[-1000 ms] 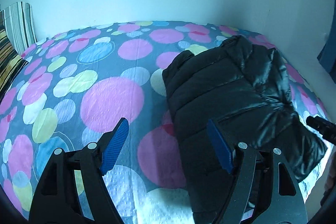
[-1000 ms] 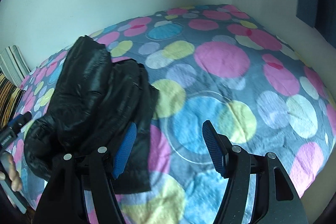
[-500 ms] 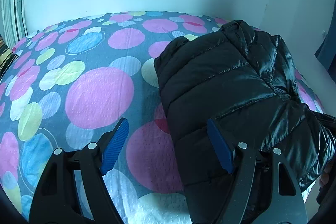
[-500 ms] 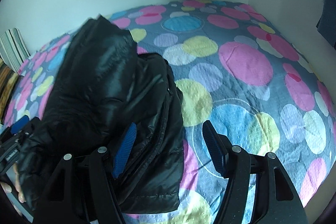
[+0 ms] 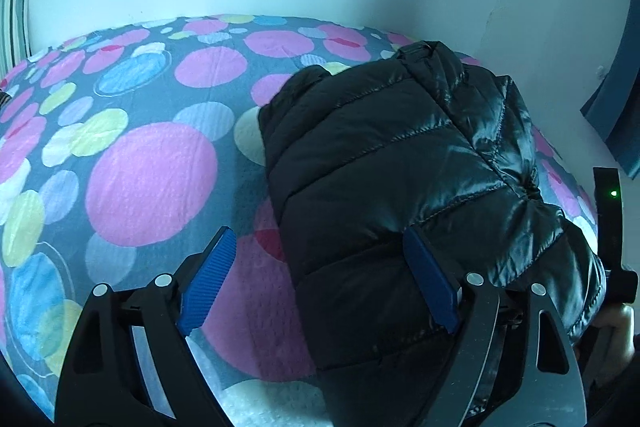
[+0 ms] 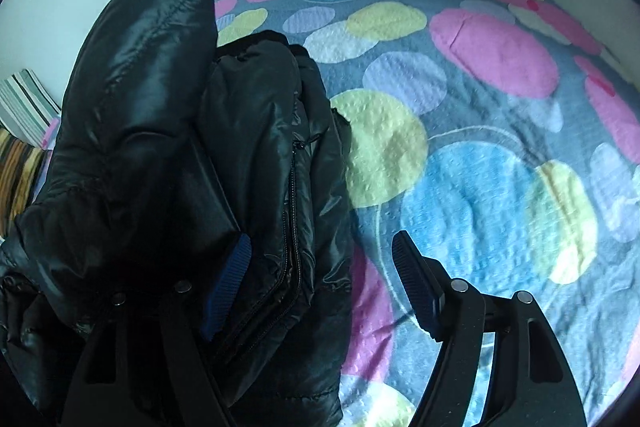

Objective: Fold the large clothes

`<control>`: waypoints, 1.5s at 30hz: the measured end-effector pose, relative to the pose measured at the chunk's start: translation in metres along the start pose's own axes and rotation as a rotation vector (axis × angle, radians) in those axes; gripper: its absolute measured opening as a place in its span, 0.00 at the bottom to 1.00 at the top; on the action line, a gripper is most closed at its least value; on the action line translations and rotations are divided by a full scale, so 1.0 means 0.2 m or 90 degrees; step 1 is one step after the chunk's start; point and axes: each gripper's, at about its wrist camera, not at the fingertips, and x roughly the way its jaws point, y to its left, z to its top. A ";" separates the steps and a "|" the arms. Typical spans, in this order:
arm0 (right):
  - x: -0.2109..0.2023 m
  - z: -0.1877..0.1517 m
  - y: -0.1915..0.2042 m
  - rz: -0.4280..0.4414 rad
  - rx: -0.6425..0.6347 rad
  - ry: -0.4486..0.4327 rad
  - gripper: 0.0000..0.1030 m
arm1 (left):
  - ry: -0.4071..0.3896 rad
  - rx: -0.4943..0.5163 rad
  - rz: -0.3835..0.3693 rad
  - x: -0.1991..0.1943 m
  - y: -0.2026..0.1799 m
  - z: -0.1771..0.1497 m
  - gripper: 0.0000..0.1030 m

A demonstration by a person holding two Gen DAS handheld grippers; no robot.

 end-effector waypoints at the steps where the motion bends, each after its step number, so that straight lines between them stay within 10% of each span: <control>1: 0.02 0.00 -0.01 0.012 0.006 0.005 0.69 | 0.000 0.005 -0.004 0.01 -0.01 0.00 0.83; 13: 0.06 0.00 0.00 0.061 -0.004 0.013 0.51 | 0.092 -0.100 -0.153 0.24 0.08 0.00 0.93; 45: 0.08 -0.05 -0.06 0.133 0.022 -0.029 0.39 | 0.114 -0.031 -0.169 0.28 -0.04 0.05 0.85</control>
